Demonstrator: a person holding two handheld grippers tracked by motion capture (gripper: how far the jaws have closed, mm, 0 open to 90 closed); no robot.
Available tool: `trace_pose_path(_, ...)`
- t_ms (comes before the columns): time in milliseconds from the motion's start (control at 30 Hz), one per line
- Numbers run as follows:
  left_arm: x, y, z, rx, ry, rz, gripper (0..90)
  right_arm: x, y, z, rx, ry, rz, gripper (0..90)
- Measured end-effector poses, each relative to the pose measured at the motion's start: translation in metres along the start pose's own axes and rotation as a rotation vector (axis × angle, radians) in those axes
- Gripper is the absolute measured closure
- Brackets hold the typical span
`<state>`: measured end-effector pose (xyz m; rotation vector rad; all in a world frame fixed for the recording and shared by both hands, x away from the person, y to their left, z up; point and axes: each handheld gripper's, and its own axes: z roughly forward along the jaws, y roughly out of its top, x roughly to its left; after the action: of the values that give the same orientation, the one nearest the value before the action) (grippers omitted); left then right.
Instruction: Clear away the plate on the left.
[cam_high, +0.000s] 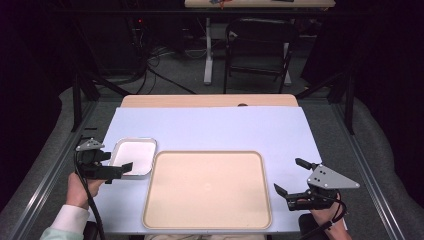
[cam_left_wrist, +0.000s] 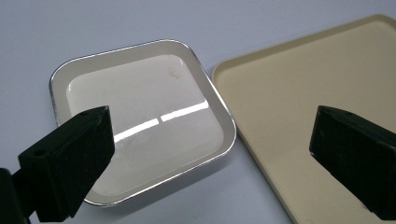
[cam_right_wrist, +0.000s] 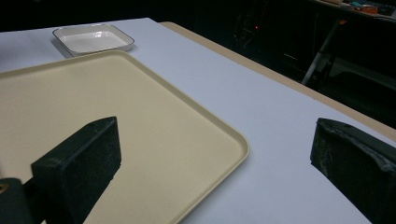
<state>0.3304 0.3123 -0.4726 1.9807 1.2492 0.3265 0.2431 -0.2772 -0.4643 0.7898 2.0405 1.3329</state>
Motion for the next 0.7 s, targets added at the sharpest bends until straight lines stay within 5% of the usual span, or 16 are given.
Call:
trace_pose_path(367, 0.022, 0.014, 0.014, 0.055, 0.116, -0.045, 0.0, 0.000, 0.000, 0.000, 0.006, 0.001, 0.003, 2.0)
trace_pose_path(700, 0.042, 0.015, 0.027, 0.116, 0.176, -0.092, 3.7, 0.000, 0.000, 0.000, 0.009, 0.003, 0.001, 2.4)
